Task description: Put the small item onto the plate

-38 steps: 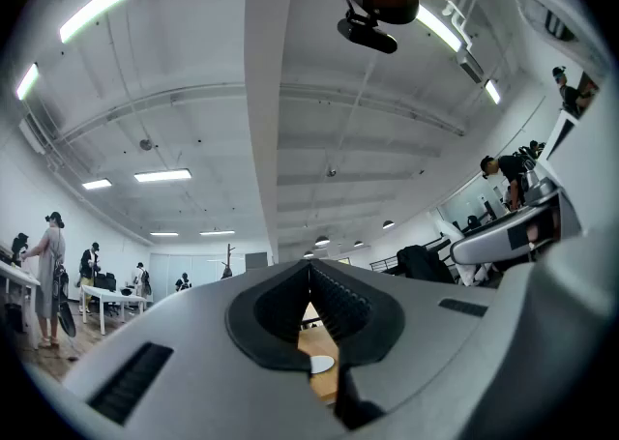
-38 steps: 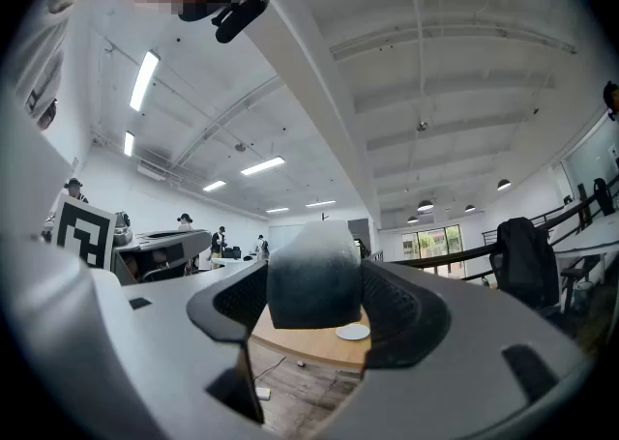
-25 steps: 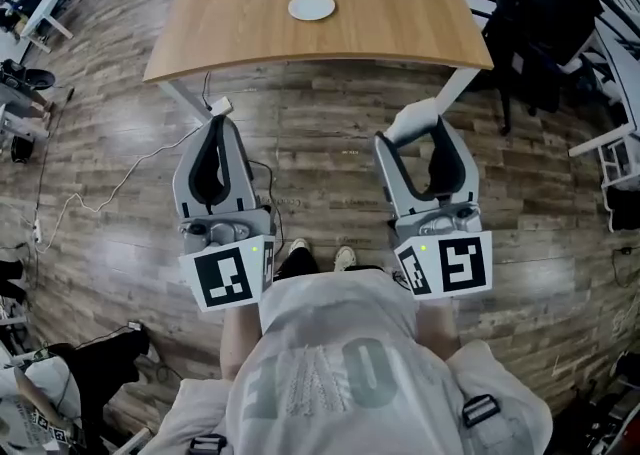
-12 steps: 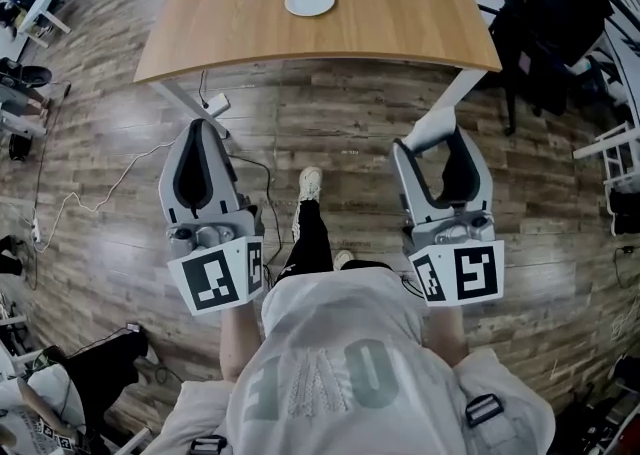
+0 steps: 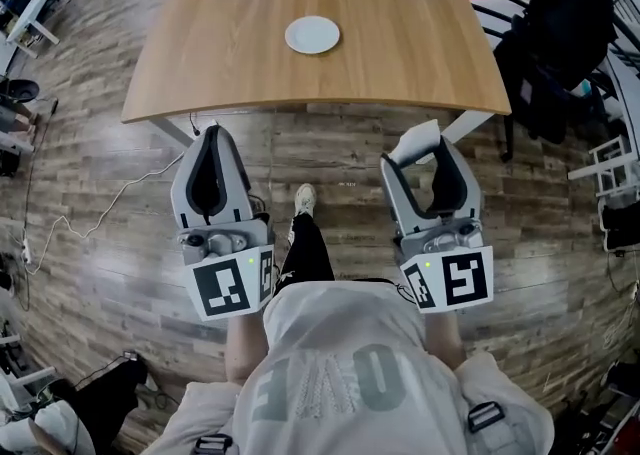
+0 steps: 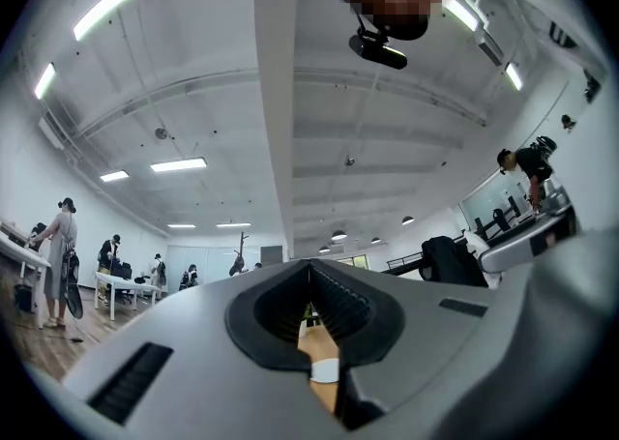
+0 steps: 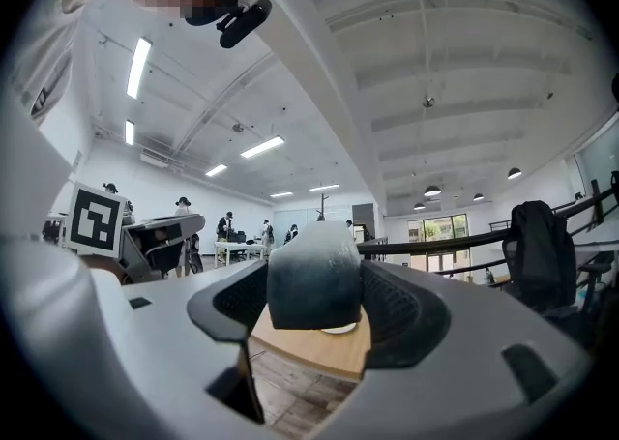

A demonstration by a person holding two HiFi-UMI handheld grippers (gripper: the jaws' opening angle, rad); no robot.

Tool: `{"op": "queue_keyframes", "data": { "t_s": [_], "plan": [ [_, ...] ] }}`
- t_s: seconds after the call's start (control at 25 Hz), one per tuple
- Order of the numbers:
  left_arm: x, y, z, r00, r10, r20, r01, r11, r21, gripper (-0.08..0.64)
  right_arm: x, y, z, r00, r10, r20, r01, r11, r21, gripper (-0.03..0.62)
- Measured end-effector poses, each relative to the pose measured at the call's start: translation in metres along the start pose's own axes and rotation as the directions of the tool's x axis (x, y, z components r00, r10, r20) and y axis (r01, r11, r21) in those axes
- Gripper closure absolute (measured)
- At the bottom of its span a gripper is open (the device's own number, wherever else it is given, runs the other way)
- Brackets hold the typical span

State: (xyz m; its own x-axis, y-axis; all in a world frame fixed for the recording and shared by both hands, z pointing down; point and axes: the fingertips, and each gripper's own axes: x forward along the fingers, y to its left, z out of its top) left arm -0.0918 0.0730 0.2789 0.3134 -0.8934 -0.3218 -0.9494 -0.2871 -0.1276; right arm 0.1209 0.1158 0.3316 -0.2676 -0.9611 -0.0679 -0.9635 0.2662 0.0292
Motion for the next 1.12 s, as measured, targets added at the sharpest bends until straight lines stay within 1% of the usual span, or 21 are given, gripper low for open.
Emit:
{"op": "queue_keyframes", "data": {
  "t_s": [0.16, 0.44, 0.56, 0.64, 0.8, 0.88, 0.92, 1.04, 1.12],
  "plan": [
    [0.058, 0.021, -0.018, 1.000, -0.016, 0.008, 0.016, 1.000, -0.021, 0.551, 0.059, -0.005, 0.008, 1.000, 0.001, 0.008, 0.000, 0.999, -0.051, 0.285],
    [0.185, 0.061, -0.040, 0.998, -0.061, 0.028, 0.062, 0.998, -0.014, 0.551, 0.189, -0.029, 0.033, 1.000, 0.004, 0.020, -0.001, 0.994, -0.114, 0.286],
    [0.232, 0.074, -0.054, 0.996, -0.092, 0.005, 0.092, 0.996, 0.003, 0.551, 0.230, -0.034, 0.034, 1.000, 0.008, -0.003, -0.008, 0.990, -0.139, 0.287],
    [0.258, 0.084, -0.059, 0.994, -0.106, 0.003, 0.106, 0.994, 0.011, 0.551, 0.253, -0.040, 0.029, 1.000, -0.006, -0.027, 0.002, 0.991, -0.135, 0.286],
    [0.296, 0.096, -0.068, 0.993, -0.118, 0.022, 0.118, 0.993, 0.014, 0.551, 0.285, -0.054, 0.016, 0.996, -0.050, -0.075, 0.043, 0.995, -0.094, 0.287],
    [0.308, 0.094, -0.080, 0.991, -0.131, -0.014, 0.131, 0.991, 0.010, 0.551, 0.296, -0.061, 0.014, 0.995, -0.063, -0.083, 0.057, 0.995, -0.080, 0.287],
    [0.313, 0.093, -0.084, 0.991, -0.134, -0.023, 0.135, 0.991, 0.010, 0.551, 0.302, -0.064, 0.014, 0.995, -0.063, -0.081, 0.057, 0.996, -0.074, 0.287],
    [0.328, 0.095, -0.089, 0.991, -0.133, -0.013, 0.133, 0.991, 0.009, 0.551, 0.319, -0.070, 0.014, 0.996, -0.050, -0.068, 0.046, 0.997, -0.056, 0.287],
    [0.336, 0.092, -0.091, 0.991, -0.134, -0.013, 0.134, 0.991, 0.002, 0.551, 0.325, -0.076, 0.013, 0.997, -0.049, -0.066, 0.045, 0.997, -0.060, 0.287]
  ]
}}
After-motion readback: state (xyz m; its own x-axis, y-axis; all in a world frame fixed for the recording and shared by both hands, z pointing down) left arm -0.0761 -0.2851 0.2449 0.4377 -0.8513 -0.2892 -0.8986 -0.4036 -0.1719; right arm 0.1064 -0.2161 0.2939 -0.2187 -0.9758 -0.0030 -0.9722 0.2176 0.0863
